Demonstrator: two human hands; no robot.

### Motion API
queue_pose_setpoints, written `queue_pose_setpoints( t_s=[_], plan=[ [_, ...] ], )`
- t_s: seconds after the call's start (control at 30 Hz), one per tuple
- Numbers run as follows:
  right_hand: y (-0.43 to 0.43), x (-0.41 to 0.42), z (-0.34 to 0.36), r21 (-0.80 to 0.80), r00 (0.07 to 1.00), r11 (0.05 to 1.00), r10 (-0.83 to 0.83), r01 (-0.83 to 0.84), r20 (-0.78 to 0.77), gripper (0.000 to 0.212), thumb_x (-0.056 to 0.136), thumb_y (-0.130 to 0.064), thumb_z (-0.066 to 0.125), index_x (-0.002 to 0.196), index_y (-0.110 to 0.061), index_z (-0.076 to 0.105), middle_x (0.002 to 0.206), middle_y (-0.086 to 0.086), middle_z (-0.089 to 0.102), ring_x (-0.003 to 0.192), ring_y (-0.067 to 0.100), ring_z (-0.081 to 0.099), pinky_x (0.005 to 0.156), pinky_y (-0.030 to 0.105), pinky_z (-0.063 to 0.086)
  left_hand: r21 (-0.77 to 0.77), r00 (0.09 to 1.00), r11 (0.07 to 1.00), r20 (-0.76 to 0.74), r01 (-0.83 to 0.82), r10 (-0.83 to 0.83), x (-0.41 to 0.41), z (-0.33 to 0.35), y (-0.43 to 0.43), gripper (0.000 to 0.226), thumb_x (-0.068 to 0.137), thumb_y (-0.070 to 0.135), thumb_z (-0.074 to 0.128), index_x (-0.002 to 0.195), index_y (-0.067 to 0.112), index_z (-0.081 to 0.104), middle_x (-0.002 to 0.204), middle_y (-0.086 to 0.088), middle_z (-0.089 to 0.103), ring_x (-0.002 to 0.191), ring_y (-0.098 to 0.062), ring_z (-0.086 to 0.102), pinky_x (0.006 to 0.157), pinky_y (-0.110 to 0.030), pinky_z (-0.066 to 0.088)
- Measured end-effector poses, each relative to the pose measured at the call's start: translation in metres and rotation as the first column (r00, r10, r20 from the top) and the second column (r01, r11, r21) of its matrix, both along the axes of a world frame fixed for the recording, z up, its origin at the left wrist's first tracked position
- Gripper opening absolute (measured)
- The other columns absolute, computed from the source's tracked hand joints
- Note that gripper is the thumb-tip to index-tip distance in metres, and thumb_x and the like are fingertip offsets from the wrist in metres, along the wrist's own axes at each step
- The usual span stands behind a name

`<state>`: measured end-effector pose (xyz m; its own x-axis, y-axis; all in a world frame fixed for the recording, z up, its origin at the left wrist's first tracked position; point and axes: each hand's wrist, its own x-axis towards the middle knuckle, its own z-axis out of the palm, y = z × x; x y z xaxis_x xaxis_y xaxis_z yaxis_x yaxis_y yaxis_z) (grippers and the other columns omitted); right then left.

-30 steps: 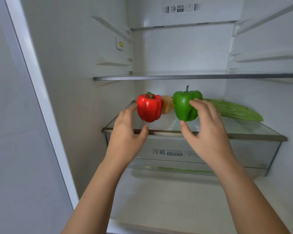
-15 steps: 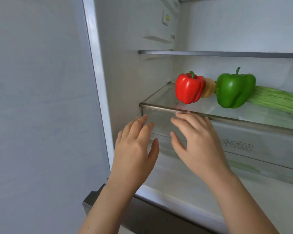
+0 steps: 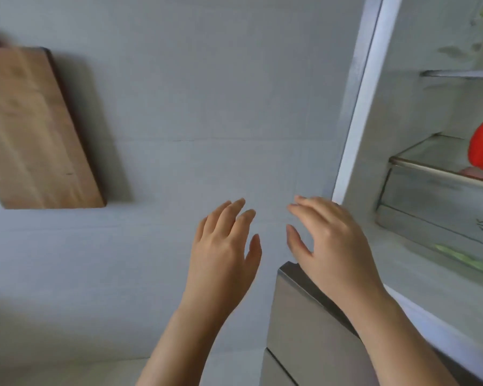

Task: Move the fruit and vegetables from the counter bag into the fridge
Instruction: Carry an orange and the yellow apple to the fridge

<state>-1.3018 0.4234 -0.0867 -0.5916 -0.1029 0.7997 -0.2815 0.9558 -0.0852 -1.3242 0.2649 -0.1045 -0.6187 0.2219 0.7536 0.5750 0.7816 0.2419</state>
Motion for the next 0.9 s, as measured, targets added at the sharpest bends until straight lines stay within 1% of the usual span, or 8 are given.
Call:
queue_pose_setpoints(
  t_s=[0.1, 0.27, 0.33, 0.4, 0.47, 0.57, 0.77, 0.9],
  plan=[
    [-0.064, -0.007, -0.002, -0.005, 0.993, 0.994, 0.113, -0.113, -0.021, 0.028, 0.077, -0.019, 0.059, 0.096, -0.001, 0.068, 0.1, 0.013, 0.07, 0.093, 0.031, 0.065, 0.078, 0.043, 0.053, -0.014, 0.992, 0.992, 0.01, -0.123, 0.123, 0.01, -0.001, -0.067, 0.037, 0.083, 0.026, 0.045, 0.107, 0.006, 0.063, 0.118, -0.011, 0.062, 0.112, -0.03, 0.056, 0.092, -0.038, 0.043],
    [-0.181, -0.001, -0.01, -0.015, 0.959, 0.959, 0.282, -0.282, -0.001, 0.031, 0.08, -0.023, 0.052, 0.097, -0.003, 0.068, 0.101, 0.011, 0.07, 0.094, 0.03, 0.064, 0.078, 0.042, 0.052, -0.038, 0.943, 0.943, 0.042, -0.33, 0.331, 0.045, -0.012, -0.184, 0.035, 0.082, 0.025, 0.049, 0.108, 0.007, 0.063, 0.119, -0.011, 0.062, 0.114, -0.03, 0.055, 0.093, -0.039, 0.041],
    [-0.228, 0.004, -0.013, -0.017, 0.931, 0.931, 0.365, -0.365, 0.015, 0.033, 0.079, -0.024, 0.05, 0.097, -0.004, 0.069, 0.102, 0.011, 0.07, 0.095, 0.03, 0.064, 0.079, 0.044, 0.053, -0.048, 0.909, 0.911, 0.063, -0.409, 0.412, 0.065, -0.019, -0.231, 0.034, 0.081, 0.025, 0.051, 0.107, 0.007, 0.064, 0.118, -0.011, 0.063, 0.113, -0.031, 0.055, 0.092, -0.039, 0.042],
    [-0.275, 0.008, -0.015, -0.006, 0.894, 0.895, 0.446, -0.446, 0.036, 0.036, 0.079, -0.026, 0.046, 0.097, -0.005, 0.069, 0.102, 0.011, 0.07, 0.095, 0.03, 0.064, 0.079, 0.046, 0.053, -0.044, 0.862, 0.867, 0.085, -0.497, 0.499, 0.085, -0.025, -0.277, 0.037, 0.082, 0.028, 0.045, 0.106, 0.008, 0.064, 0.118, -0.01, 0.063, 0.113, -0.03, 0.056, 0.091, -0.04, 0.043],
    [-0.321, 0.013, -0.016, 0.002, 0.85, 0.851, 0.524, -0.525, 0.056, 0.039, 0.078, -0.027, 0.043, 0.097, -0.005, 0.069, 0.103, 0.011, 0.07, 0.096, 0.031, 0.064, 0.08, 0.047, 0.052, -0.022, 0.815, 0.821, 0.103, -0.571, 0.57, 0.106, -0.033, -0.319, 0.039, 0.081, 0.029, 0.042, 0.106, 0.008, 0.064, 0.117, -0.011, 0.063, 0.112, -0.032, 0.056, 0.091, -0.045, 0.043],
    [-0.389, 0.025, -0.024, 0.017, 0.768, 0.77, 0.633, -0.637, 0.098, 0.039, 0.078, -0.028, 0.042, 0.097, -0.006, 0.069, 0.104, 0.01, 0.069, 0.096, 0.031, 0.064, 0.081, 0.048, 0.051, 0.017, 0.74, 0.744, 0.119, -0.668, 0.661, 0.14, -0.045, -0.373, 0.038, 0.08, 0.029, 0.043, 0.104, 0.008, 0.064, 0.116, -0.011, 0.063, 0.111, -0.033, 0.056, 0.09, -0.052, 0.046],
    [-0.521, 0.051, -0.041, 0.042, 0.534, 0.533, 0.836, -0.845, 0.128, 0.038, 0.077, -0.026, 0.043, 0.098, -0.008, 0.069, 0.101, 0.009, 0.07, 0.093, 0.029, 0.066, 0.078, 0.043, 0.051, 0.032, 0.504, 0.506, 0.167, -0.862, 0.848, 0.208, -0.067, -0.468, 0.038, 0.08, 0.029, 0.043, 0.103, 0.008, 0.065, 0.115, -0.009, 0.064, 0.112, -0.031, 0.056, 0.09, -0.052, 0.045],
    [-0.607, 0.071, -0.058, -0.036, 0.366, 0.376, 0.918, -0.926, 0.155, 0.037, 0.077, -0.027, 0.046, 0.1, -0.009, 0.068, 0.104, 0.008, 0.069, 0.097, 0.031, 0.065, 0.081, 0.052, 0.051, 0.018, 0.325, 0.328, 0.193, -0.944, 0.926, 0.246, -0.075, -0.528, 0.04, 0.081, 0.031, 0.042, 0.105, 0.008, 0.065, 0.115, -0.008, 0.064, 0.112, -0.031, 0.056, 0.091, -0.052, 0.045]
  ],
)
